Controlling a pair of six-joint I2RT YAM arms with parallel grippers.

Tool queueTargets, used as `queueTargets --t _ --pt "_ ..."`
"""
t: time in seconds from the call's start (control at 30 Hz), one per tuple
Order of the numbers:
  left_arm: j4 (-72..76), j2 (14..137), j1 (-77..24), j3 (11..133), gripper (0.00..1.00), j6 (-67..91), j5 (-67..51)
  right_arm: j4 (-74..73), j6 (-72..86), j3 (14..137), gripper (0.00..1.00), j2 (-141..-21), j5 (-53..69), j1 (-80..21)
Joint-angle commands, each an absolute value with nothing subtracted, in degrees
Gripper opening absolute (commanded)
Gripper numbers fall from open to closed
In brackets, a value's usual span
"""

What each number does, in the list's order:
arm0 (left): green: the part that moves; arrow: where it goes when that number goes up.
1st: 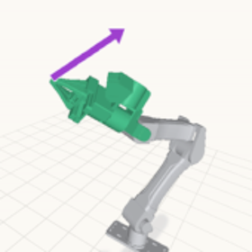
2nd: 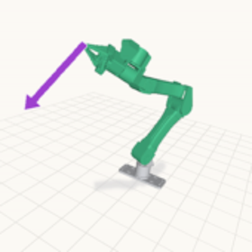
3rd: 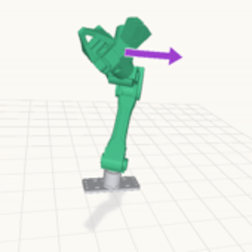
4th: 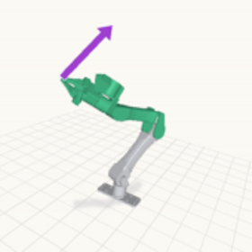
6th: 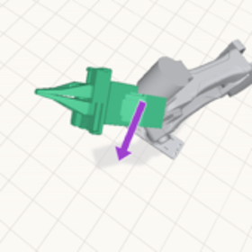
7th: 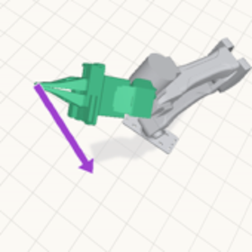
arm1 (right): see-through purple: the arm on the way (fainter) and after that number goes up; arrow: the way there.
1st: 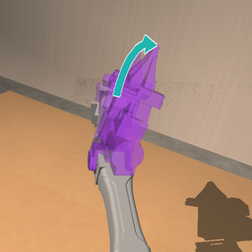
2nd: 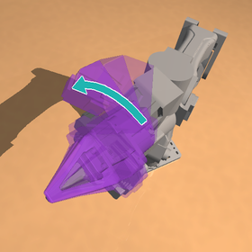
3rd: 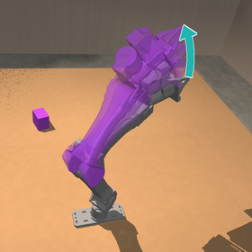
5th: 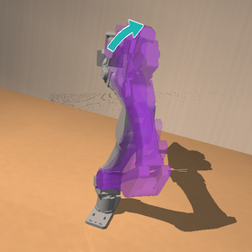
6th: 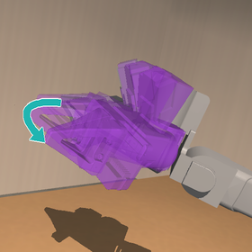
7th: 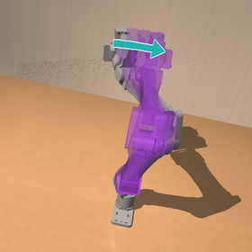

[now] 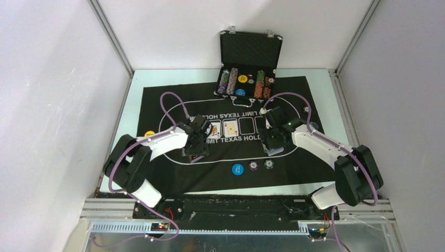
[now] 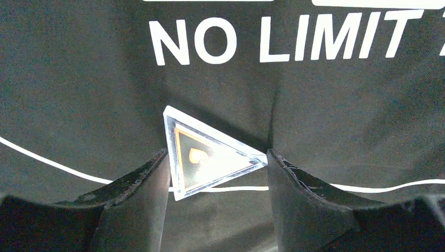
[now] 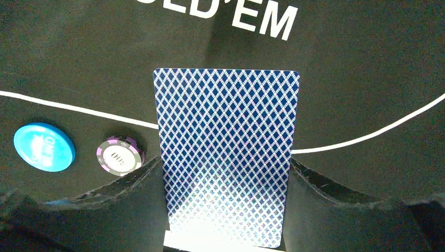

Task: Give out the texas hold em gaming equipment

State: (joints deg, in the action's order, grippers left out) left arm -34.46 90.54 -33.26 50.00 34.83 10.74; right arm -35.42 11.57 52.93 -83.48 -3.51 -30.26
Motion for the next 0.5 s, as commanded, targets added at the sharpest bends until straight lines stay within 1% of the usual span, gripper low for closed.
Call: queueTargets --t 0.0,0.2,0.23,0.3,0.47 --pt "-38.88 91.24 -33.69 50.35 0.5 35.78 13.35 -33.97 11.7 53.04 0.0 -83.21 -4.75 -30.6" --pt "-39.69 86.94 -32.35 51.3 0.41 37.52 16.4 -34.02 11.63 53.09 0.0 -82.69 -4.76 -30.62" --pt "-39.59 85.83 -31.07 51.14 0.38 38.03 16.8 -34.02 11.61 53.06 0.0 -82.53 -4.53 -30.64" --pt "-39.15 84.45 -28.47 50.82 0.36 38.86 17.51 -33.98 11.65 53.07 0.0 -82.39 -4.13 -30.68" --pt "-36.48 82.67 -22.13 51.9 0.35 39.32 19.18 -34.11 11.74 53.09 0.0 -81.83 -4.35 -30.75"
